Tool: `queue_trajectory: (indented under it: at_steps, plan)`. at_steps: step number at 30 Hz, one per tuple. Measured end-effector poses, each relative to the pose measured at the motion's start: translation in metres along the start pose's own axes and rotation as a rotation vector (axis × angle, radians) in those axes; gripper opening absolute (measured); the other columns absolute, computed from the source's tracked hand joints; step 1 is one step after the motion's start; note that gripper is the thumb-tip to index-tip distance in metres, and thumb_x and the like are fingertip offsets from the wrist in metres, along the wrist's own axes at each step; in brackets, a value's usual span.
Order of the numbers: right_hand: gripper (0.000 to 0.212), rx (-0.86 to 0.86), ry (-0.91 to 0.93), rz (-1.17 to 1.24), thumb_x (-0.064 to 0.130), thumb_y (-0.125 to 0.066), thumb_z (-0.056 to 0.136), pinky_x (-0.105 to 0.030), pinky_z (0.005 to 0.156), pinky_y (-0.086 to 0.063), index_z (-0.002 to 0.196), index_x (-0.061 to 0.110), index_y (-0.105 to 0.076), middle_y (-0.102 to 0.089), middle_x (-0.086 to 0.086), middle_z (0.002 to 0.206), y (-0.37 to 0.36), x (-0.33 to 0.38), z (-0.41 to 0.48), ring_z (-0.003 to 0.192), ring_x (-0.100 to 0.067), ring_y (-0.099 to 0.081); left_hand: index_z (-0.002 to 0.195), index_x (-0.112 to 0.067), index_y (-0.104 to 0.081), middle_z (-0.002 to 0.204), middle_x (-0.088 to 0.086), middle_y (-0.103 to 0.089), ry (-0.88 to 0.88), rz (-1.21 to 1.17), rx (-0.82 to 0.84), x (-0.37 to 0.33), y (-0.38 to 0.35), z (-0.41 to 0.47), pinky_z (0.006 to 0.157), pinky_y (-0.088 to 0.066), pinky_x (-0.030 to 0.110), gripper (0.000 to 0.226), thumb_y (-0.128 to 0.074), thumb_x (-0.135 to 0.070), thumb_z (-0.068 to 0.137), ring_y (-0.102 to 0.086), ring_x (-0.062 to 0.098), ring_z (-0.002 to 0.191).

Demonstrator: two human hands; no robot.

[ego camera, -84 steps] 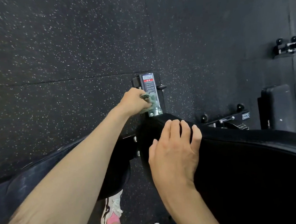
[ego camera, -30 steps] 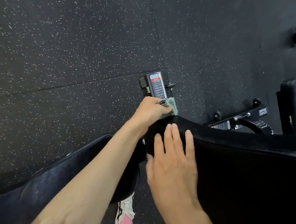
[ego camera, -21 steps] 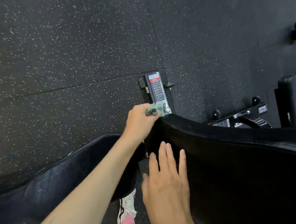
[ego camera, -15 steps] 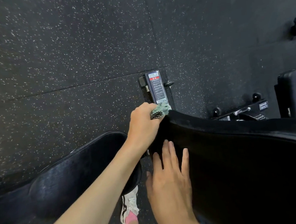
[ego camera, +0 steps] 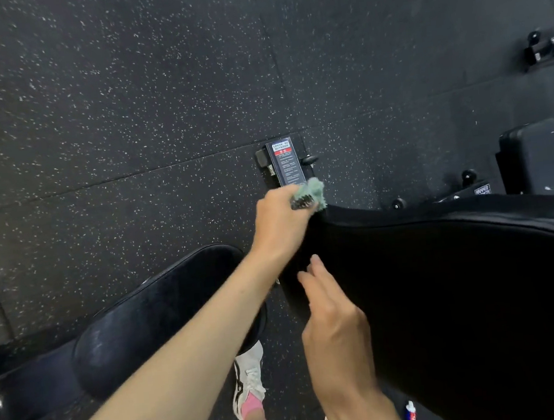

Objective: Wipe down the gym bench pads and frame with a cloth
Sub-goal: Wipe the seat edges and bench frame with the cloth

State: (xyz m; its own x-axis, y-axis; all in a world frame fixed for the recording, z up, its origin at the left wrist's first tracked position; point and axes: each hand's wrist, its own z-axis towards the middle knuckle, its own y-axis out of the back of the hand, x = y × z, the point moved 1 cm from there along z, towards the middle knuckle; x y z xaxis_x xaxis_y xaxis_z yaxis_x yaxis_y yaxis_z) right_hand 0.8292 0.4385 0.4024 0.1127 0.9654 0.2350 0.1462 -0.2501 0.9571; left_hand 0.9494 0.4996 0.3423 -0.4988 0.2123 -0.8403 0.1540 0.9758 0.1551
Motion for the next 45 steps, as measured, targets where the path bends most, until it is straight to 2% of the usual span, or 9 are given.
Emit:
queue_trajectory:
  at_steps: [5, 9, 14, 17, 21, 29, 38, 42, 45]
  plan:
    - [0.047, -0.150, -0.047, -0.011, -0.014, -0.043, 0.070, -0.042, 0.097, -0.044, 0.107, -0.001, -0.069, -0.055, -0.024, 0.133, 0.013, -0.001, -0.009, 0.113, -0.042, -0.060, 0.062, -0.016, -0.055, 0.059, -0.004, -0.055, -0.049, -0.005, 0.011, -0.023, -0.013, -0.023, 0.061, -0.037, 0.032, 0.027, -0.066, -0.022, 0.085, -0.048, 0.019, 0.064]
    - [0.040, -0.250, -0.011, -0.034, -0.002, -0.035, 0.082, -0.040, 0.113, -0.031, 0.099, 0.000, -0.071, -0.052, -0.023, 0.136, 0.024, -0.001, -0.022, 0.130, -0.032, -0.045, 0.064, -0.016, -0.058, 0.060, -0.006, -0.055, -0.089, -0.062, 0.063, -0.055, -0.010, -0.047, 0.059, -0.037, 0.029, 0.024, -0.069, -0.019, 0.086, -0.045, 0.008, 0.060]
    - [0.038, -0.295, -0.028, -0.077, 0.003, -0.038, 0.084, -0.042, 0.117, -0.021, 0.099, 0.005, -0.073, -0.040, -0.025, 0.145, 0.037, 0.000, -0.034, 0.139, -0.029, -0.032, 0.091, -0.009, -0.073, 0.088, 0.009, -0.073, -0.055, -0.556, 0.193, -0.082, 0.009, -0.059, 0.087, -0.052, 0.036, 0.008, -0.072, -0.008, 0.082, -0.065, 0.016, 0.083]
    - [0.037, -0.274, -0.040, -0.093, 0.007, -0.040, 0.085, -0.043, 0.120, -0.013, 0.103, 0.009, -0.072, -0.029, -0.024, 0.152, 0.042, -0.003, -0.040, 0.143, -0.030, -0.026, 0.090, -0.012, -0.073, 0.084, 0.003, -0.074, -0.067, -0.259, -0.017, -0.073, 0.005, -0.053, 0.083, -0.054, 0.038, 0.009, -0.074, -0.015, 0.082, -0.066, 0.015, 0.081]
    - [0.037, -0.275, -0.045, -0.083, 0.007, -0.041, 0.085, -0.044, 0.121, -0.010, 0.106, 0.009, -0.071, -0.027, -0.024, 0.153, 0.048, -0.006, -0.045, 0.144, -0.030, -0.024, 0.084, -0.012, -0.068, 0.078, 0.008, -0.070, -0.009, -0.101, -0.035, -0.077, -0.017, -0.069, 0.075, -0.054, 0.044, 0.010, -0.070, -0.021, 0.084, -0.065, 0.026, 0.078]
    - [0.029, -0.273, -0.029, 0.016, 0.005, -0.053, 0.079, -0.042, 0.121, -0.011, 0.102, 0.009, -0.070, -0.032, -0.023, 0.150, 0.064, -0.014, -0.063, 0.144, -0.028, -0.023, 0.085, -0.002, -0.065, 0.081, 0.016, -0.067, -0.101, -0.163, -0.083, -0.114, -0.016, -0.100, 0.074, -0.050, 0.045, 0.026, -0.064, -0.027, 0.090, -0.054, 0.015, 0.069]
    - [0.026, -0.327, 0.002, 0.018, 0.007, -0.046, 0.086, -0.046, 0.117, -0.021, 0.101, 0.012, -0.066, -0.040, -0.020, 0.147, 0.106, -0.021, -0.087, 0.141, -0.029, -0.032, 0.076, -0.005, -0.059, 0.077, 0.001, -0.053, -0.606, 0.107, -0.202, -0.180, -0.037, -0.156, 0.067, -0.038, 0.030, 0.020, -0.063, -0.018, 0.090, -0.051, 0.025, 0.077]
    - [0.044, -0.285, -0.086, 0.125, 0.003, -0.062, 0.077, -0.054, 0.106, -0.038, 0.122, 0.004, -0.057, -0.057, -0.019, 0.128, 0.112, -0.031, -0.101, 0.124, -0.032, -0.051, 0.090, -0.003, -0.065, 0.089, 0.005, -0.059, -0.944, 0.466, -0.139, -0.170, -0.060, -0.200, 0.074, -0.037, 0.028, 0.014, -0.060, 0.001, 0.077, -0.046, 0.024, 0.086]
    - [0.035, -0.182, -0.062, 0.157, -0.001, -0.070, 0.075, -0.060, 0.093, -0.048, 0.110, -0.002, -0.067, -0.066, -0.023, 0.112, 0.125, -0.031, -0.108, 0.108, -0.040, -0.061, 0.095, -0.002, -0.067, 0.091, 0.007, -0.061, -1.002, 0.573, 0.002, -0.166, -0.064, -0.214, 0.078, -0.037, 0.026, 0.024, -0.063, 0.005, 0.073, -0.044, 0.021, 0.087]
